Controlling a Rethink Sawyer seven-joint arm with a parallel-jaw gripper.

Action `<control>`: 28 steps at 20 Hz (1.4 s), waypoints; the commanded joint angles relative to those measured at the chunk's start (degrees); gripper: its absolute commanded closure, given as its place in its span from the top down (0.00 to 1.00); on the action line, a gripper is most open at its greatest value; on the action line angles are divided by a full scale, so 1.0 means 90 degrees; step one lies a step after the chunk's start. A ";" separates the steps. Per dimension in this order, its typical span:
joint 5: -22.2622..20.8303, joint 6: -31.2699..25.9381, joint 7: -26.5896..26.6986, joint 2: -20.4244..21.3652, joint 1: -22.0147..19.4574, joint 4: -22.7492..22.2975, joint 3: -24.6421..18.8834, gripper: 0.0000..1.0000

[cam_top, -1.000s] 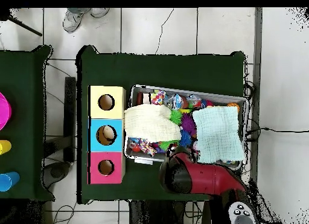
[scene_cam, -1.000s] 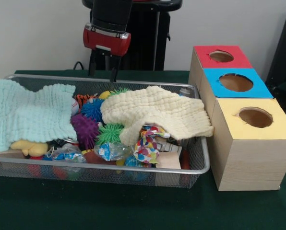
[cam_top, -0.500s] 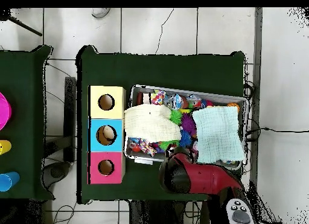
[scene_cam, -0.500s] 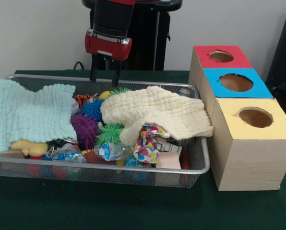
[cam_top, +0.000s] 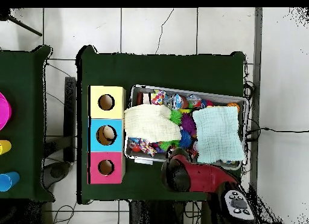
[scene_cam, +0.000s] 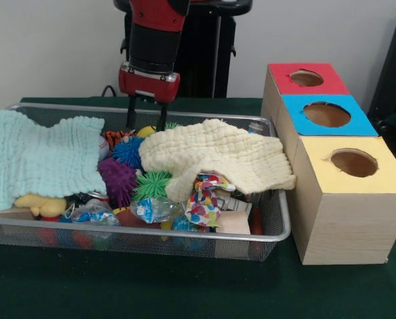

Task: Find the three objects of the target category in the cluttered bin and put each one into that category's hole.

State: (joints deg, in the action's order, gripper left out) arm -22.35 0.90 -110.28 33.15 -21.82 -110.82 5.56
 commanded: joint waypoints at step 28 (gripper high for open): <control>-0.0021 0.0777 -0.0662 -0.2034 -0.0810 0.1127 -0.0281 1.00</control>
State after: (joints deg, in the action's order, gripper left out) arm -23.16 5.99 -110.28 24.54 -29.87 -108.13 5.13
